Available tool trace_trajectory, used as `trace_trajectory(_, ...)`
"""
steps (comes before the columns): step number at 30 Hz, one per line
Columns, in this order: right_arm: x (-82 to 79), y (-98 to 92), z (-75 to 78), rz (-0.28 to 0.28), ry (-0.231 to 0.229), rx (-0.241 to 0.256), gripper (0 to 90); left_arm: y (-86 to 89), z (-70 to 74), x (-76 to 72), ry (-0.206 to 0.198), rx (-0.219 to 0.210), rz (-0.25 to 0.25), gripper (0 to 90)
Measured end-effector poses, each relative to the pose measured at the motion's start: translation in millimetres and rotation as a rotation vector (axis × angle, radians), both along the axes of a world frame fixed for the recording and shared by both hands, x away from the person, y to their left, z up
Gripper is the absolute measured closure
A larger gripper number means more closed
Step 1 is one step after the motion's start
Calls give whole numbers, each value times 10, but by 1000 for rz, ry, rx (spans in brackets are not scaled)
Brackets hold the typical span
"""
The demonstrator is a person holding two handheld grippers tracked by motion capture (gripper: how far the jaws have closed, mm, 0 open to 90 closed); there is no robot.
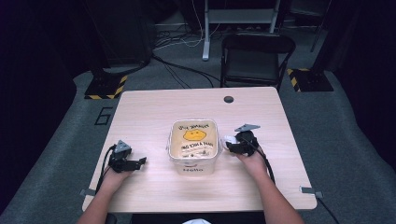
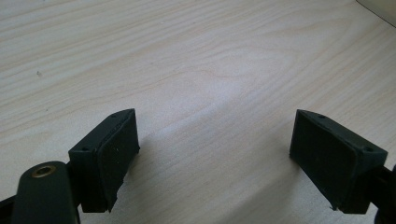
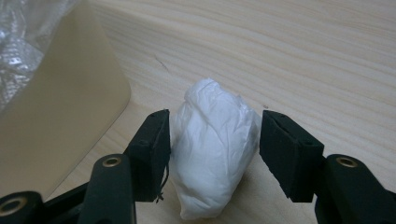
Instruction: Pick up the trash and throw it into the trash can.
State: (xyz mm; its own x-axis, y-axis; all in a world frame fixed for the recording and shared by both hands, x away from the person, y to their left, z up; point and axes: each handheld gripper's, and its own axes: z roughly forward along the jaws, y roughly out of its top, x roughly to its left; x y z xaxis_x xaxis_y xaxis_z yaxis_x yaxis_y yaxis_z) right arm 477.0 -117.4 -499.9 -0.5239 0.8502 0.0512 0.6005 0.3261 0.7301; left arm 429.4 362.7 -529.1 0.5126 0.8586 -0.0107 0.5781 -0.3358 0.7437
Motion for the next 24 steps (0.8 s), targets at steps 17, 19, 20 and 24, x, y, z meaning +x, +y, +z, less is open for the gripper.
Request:
trace_trajectory(17, -22, 27, -11, 20, 3, -3, 562, -1, -1, 0, -1, 0, 0, 155)
trace_trajectory(19, -35, 20, 15, 17, 1, 8, 563, -1, -2, 0, -2, -2, 0, 155)
trace_trajectory(20, -35, 20, 15, 17, 1, 8, 563, -1, -2, 0, -2, -2, 0, 155)
trace_trajectory(24, -51, 4, 48, 14, -3, 13, 564, 0, -2, 0, -2, -1, -1, 155)
